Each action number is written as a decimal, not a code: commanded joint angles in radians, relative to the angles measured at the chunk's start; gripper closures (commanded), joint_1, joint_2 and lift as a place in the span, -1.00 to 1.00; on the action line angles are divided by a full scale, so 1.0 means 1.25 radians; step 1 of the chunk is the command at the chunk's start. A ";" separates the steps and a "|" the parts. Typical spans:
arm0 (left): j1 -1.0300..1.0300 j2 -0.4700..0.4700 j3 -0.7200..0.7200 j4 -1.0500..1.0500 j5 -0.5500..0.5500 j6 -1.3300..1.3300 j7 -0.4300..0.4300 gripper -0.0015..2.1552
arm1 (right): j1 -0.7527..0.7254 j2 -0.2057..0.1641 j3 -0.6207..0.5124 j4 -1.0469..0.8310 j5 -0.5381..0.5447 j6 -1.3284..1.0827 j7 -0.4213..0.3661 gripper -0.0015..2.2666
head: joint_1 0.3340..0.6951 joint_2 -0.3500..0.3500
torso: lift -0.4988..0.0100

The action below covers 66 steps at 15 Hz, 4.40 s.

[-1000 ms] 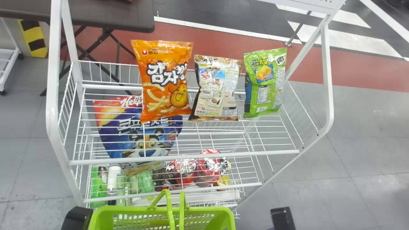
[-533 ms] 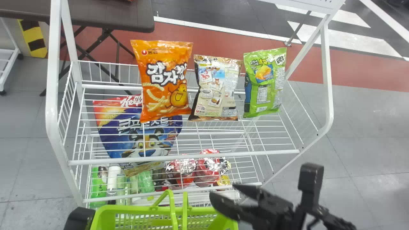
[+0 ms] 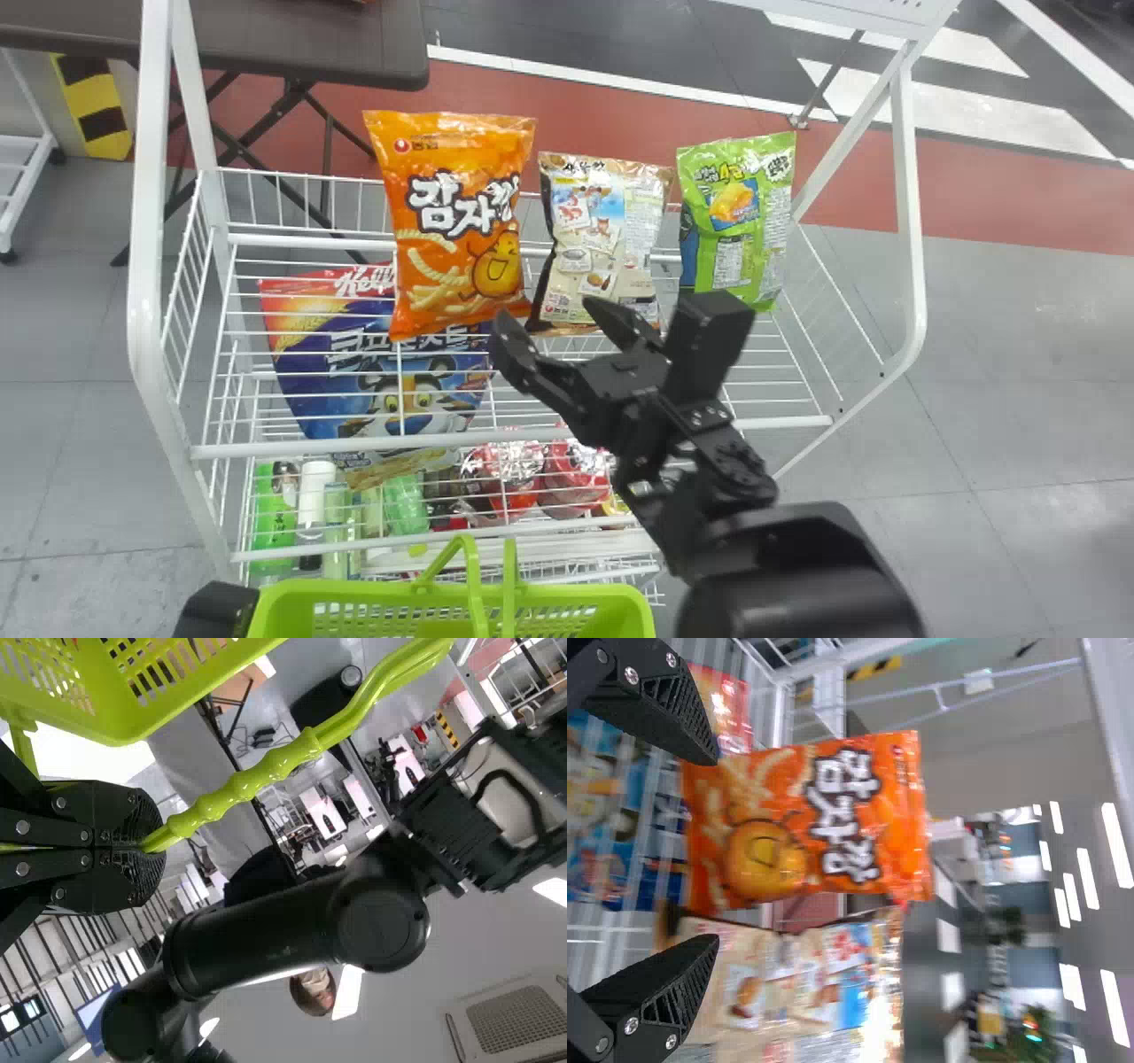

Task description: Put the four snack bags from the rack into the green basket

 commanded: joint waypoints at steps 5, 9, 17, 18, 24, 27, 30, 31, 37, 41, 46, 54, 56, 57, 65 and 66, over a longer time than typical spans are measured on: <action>-0.010 -0.001 0.002 0.001 0.004 0.002 -0.003 0.92 | -0.209 0.002 0.044 0.234 0.020 -0.078 -0.025 -0.84 | 1.00 -0.95 | 0.94; -0.048 -0.002 -0.005 0.024 0.015 0.009 -0.005 0.92 | -0.295 0.002 0.047 0.316 0.023 -0.044 -0.017 -0.84 | 1.00 -0.85 | 0.94; -0.069 -0.002 -0.010 0.045 0.024 0.019 -0.001 0.92 | -0.306 0.002 0.034 0.336 -0.020 0.030 0.112 0.65 | 1.00 -0.71 | 0.94; -0.070 -0.001 -0.009 0.046 0.023 0.019 -0.001 0.92 | -0.287 0.002 0.029 0.305 -0.023 0.032 0.115 0.65 | 1.00 -0.70 | 0.94; -0.065 0.001 -0.010 0.042 0.023 0.041 -0.001 0.92 | -0.159 0.002 -0.007 0.094 -0.031 0.069 0.110 0.65 | 1.00 -0.78 | 0.94; -0.061 0.005 -0.005 0.040 0.021 0.041 0.000 0.92 | -0.008 0.002 -0.058 -0.104 -0.079 0.071 0.124 0.65 | 1.00 -0.91 | 0.94; -0.064 0.005 0.004 0.039 0.017 0.041 0.000 0.92 | 0.136 0.002 -0.134 -0.252 -0.171 0.106 0.189 0.64 | 1.00 -1.00 | 0.94; -0.064 0.005 0.006 0.039 0.017 0.041 0.000 0.92 | 0.182 0.002 -0.160 -0.296 -0.192 0.155 0.206 0.64 | 1.00 -1.00 | 0.94; -0.042 0.000 0.024 0.017 0.020 0.027 0.009 0.92 | 0.332 0.002 -0.297 -0.384 -0.226 0.388 0.217 0.65 | 1.00 -1.00 | 0.94; -0.045 -0.003 0.028 0.014 0.023 0.027 0.009 0.92 | 0.345 0.002 -0.401 -0.314 -0.296 0.545 0.236 0.68 | 1.00 -1.00 | 0.94; -0.056 -0.003 0.022 0.014 0.020 0.029 0.026 0.92 | 0.366 0.002 -0.381 -0.255 -0.358 0.690 0.301 0.70 | 1.00 -1.00 | 0.94; -0.056 -0.003 0.010 0.008 0.016 0.039 0.026 0.92 | 0.383 0.002 -0.258 -0.249 -0.365 0.616 0.309 0.70 | 1.00 -1.00 | 0.94; -0.055 -0.003 0.002 0.005 0.015 0.039 0.026 0.92 | 0.375 0.002 -0.230 -0.229 -0.352 0.587 0.304 0.68 | 1.00 -1.00 | 0.94; -0.055 -0.003 0.001 0.005 0.015 0.039 0.026 0.92 | 0.366 0.002 -0.225 -0.219 -0.341 0.587 0.306 0.38 | 1.00 -1.00 | 0.94; -0.067 -0.003 -0.019 0.010 0.012 0.039 0.035 0.92 | 0.359 0.002 -0.205 -0.186 -0.314 0.597 0.423 -0.82 | 1.00 -1.00 | 0.94; -0.067 -0.003 -0.019 0.012 0.012 0.039 0.035 0.92 | 0.359 0.002 -0.198 -0.183 -0.302 0.597 0.442 -0.82 | 1.00 -1.00 | 0.94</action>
